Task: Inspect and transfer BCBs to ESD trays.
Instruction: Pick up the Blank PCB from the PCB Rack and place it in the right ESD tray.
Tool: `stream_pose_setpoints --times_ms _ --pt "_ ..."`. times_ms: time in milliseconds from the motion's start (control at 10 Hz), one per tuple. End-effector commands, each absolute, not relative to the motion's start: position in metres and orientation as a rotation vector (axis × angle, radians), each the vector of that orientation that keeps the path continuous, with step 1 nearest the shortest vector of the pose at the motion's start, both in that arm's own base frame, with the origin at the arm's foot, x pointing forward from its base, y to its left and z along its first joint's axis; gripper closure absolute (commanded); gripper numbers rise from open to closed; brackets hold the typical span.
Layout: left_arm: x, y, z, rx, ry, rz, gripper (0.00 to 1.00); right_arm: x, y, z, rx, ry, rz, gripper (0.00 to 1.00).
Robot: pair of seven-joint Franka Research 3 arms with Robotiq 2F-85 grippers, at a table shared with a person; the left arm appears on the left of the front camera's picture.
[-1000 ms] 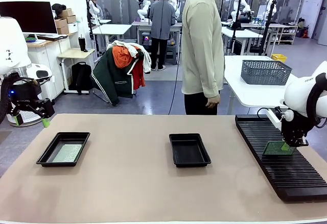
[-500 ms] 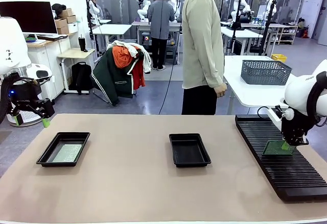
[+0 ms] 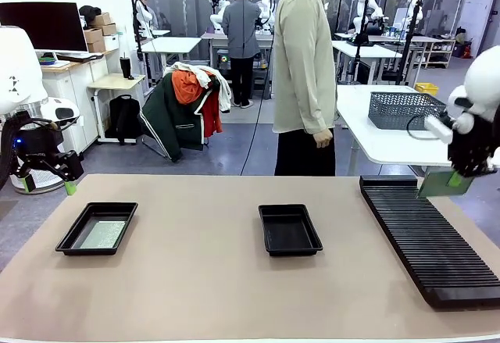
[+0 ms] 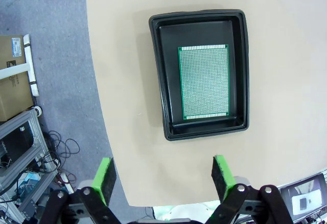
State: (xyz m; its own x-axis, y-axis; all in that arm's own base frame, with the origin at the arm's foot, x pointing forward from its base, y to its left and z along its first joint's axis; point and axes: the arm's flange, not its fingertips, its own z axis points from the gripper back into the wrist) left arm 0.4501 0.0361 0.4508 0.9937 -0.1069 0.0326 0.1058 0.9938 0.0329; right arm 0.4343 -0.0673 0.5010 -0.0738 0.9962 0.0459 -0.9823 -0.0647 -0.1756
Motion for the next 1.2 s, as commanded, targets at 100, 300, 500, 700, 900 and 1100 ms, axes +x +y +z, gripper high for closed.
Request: stream_pose_setpoints --times_ms 100,300,500,700,900,1100 --pt "0.450 0.037 0.449 0.025 -0.042 -0.112 0.00 0.431 -0.072 0.563 -0.086 -0.116 1.624 1.00" --pt "0.450 0.037 0.449 0.025 -0.042 -0.112 0.00 0.426 -0.078 0.596 -0.079 -0.128 1.640 1.00" --pt "0.450 0.037 0.449 0.025 -0.042 -0.112 0.00 0.424 -0.083 0.616 -0.063 -0.137 1.647 1.00" --pt "0.450 0.037 0.449 0.025 -0.042 -0.112 0.00 0.427 -0.088 0.620 -0.057 -0.126 1.653 1.00" --pt "0.450 0.037 0.449 0.025 -0.042 -0.112 0.00 0.420 -0.082 0.619 -0.078 -0.148 1.633 1.00" --pt "0.450 0.037 0.449 0.025 -0.042 -0.112 0.00 0.420 -0.082 0.619 -0.078 -0.148 1.633 1.00"
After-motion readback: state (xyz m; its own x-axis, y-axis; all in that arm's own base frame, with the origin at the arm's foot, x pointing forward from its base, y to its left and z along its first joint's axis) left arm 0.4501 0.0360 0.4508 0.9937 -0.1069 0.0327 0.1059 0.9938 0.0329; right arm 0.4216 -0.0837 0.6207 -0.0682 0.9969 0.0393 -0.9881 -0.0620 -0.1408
